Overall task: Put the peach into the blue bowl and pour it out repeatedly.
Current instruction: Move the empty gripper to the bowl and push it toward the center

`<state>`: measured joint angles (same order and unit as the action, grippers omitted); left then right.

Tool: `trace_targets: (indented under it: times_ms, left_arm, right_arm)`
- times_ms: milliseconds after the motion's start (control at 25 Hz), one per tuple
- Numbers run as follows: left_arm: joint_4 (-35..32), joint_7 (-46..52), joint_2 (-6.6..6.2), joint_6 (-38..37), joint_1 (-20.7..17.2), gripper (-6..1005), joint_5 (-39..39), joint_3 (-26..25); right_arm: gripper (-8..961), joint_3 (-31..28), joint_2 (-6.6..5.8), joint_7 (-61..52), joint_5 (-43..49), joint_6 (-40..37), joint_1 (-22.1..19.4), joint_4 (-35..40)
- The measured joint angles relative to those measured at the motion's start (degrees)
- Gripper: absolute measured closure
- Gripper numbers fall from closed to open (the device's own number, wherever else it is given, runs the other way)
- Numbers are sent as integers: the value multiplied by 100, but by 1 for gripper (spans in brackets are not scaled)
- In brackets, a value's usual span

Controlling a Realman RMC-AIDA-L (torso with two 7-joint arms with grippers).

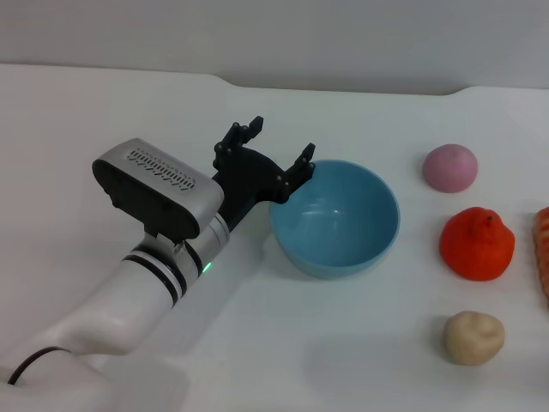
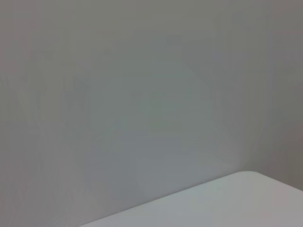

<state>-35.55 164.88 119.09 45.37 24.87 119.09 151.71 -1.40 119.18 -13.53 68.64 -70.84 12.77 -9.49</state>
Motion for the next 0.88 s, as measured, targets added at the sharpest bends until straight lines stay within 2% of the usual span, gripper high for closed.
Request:
trace_targets:
  times_ms: [440,520,640,760,880]
  left_arm:
    - [-46,0,0,-28,0,198,0,10]
    - [-256,0,-28,-273,-22,198,-2,-53]
    - [-781,-11,-111,-938,-66,197,13,-345]
    - [-1321,-49,-180,-1749,-98,197,116,-845]
    - [-2045,-65,-271,-3214,-137,197,346,-1718]
  right_arm:
    - [321,0,0,0,0,0,-3,9]
    - [320,0,0,0,0,-1,-8,11]
    - [320,-2,0,0,0,-1,-18,20]
    - [320,-8,-2,1,0,0,-21,27]
    - [320,-9,-5,1,0,1,-26,28]
